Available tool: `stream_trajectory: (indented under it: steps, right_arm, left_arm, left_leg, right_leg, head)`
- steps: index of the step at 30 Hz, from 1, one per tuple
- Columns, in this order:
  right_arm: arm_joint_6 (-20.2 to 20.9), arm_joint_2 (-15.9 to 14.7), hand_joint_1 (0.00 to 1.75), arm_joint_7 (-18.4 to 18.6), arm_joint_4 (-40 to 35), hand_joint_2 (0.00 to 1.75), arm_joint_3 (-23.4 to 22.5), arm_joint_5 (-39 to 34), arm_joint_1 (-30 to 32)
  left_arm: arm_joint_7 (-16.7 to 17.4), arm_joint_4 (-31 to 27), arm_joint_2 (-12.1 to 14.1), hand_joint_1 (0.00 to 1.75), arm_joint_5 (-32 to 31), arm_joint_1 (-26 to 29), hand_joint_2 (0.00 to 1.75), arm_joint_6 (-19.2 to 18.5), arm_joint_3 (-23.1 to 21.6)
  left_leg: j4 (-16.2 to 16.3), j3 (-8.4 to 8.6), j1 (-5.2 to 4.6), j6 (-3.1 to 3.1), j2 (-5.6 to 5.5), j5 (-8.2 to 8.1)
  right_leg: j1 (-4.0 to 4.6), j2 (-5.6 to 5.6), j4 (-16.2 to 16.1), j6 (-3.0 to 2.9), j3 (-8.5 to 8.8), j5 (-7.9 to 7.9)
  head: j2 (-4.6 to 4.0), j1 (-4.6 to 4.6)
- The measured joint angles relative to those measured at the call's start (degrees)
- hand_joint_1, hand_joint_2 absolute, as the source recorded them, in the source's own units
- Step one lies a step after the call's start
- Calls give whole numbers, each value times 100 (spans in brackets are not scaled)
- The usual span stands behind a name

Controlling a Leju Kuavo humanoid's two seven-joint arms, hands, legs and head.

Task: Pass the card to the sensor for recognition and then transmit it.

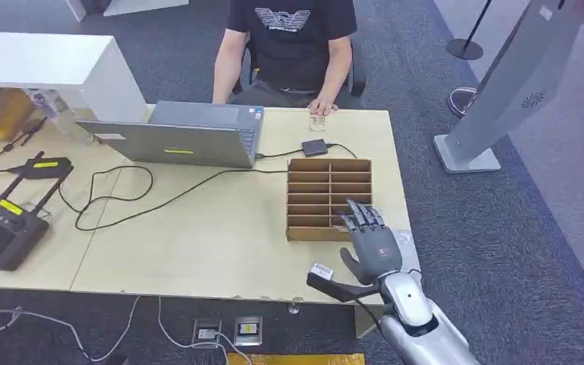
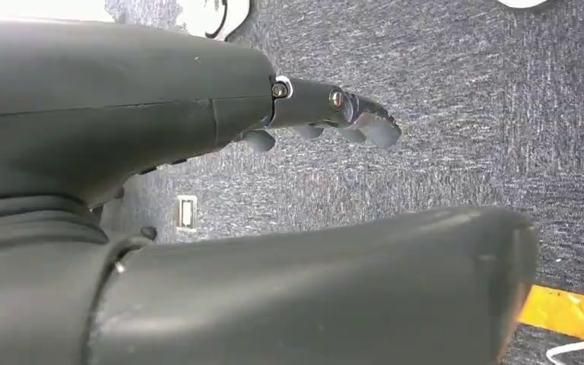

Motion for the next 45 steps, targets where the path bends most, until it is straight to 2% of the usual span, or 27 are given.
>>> stream_trajectory:
  steps: [30,35,37,40,43,45]
  right_arm:
    - [-194,48,175,-22,94,175,-7,-98,-38]
    - [-201,61,175,188,46,175,-72,2,-55]
    - [-43,61,175,293,-131,175,-175,121,-129]
    - [538,122,175,455,-749,175,-509,501,-273]
    - [1054,216,175,308,-1489,175,-873,616,-532]
    - [1222,254,175,232,-1900,175,-1117,625,-724]
  left_arm:
    - [-20,0,42,0,-48,-5,0,-11,-127]
    - [-20,0,42,0,-46,-4,0,-9,-149]
    - [-20,0,42,0,-26,-4,0,-7,-151]
    - [-37,9,42,0,19,-4,0,-4,-153]
    - [-39,11,55,0,88,-3,0,-4,-160]
    - [-39,11,66,0,109,-1,0,-4,-168]
  left_leg:
    - [0,3,0,0,0,0]
    - [0,2,-1,0,0,1]
    - [0,1,-1,0,0,1]
    - [0,2,0,-1,1,3]
    - [1,3,0,-3,1,8]
    - [1,4,0,-3,0,9]
  right_leg:
    - [0,0,0,0,3,0]
    - [-1,-1,0,0,4,1]
    - [-1,1,1,1,3,3]
    - [0,2,2,-2,3,6]
    - [0,0,3,-4,1,8]
    - [1,-2,2,-5,2,8]
  head:
    - [0,0]
    - [0,0]
    - [0,0]
    - [0,0]
    - [0,0]
    - [0,0]
